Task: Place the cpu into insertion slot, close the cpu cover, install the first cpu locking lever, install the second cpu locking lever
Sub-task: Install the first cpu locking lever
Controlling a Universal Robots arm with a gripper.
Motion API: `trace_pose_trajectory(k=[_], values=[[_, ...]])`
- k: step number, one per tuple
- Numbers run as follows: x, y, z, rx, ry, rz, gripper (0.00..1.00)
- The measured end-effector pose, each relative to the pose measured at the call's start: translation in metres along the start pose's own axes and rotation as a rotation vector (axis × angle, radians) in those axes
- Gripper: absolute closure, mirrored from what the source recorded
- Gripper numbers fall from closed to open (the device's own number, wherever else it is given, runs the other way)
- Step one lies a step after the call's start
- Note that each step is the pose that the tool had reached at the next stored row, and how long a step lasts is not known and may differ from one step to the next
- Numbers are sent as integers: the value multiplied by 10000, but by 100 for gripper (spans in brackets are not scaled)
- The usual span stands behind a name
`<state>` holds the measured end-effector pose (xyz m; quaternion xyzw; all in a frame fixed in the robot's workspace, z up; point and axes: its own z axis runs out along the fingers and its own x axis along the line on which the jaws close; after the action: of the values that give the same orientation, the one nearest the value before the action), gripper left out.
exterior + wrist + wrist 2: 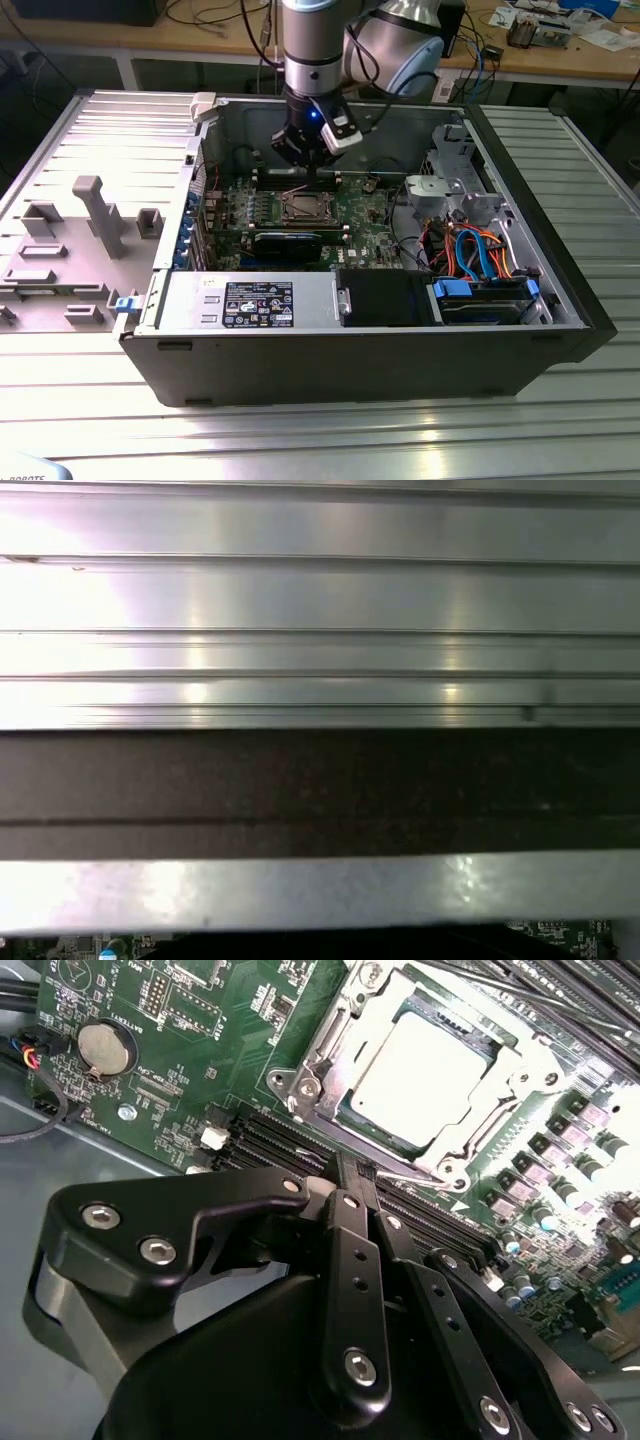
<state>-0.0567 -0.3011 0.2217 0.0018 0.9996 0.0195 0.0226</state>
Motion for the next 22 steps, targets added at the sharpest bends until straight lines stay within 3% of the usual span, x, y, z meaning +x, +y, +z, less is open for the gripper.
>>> trace_pose_trajectory(k=[11,22], values=[[-58,-5,128,1,0,0,89],[-69,-6,154,-1,-1,1,89]])
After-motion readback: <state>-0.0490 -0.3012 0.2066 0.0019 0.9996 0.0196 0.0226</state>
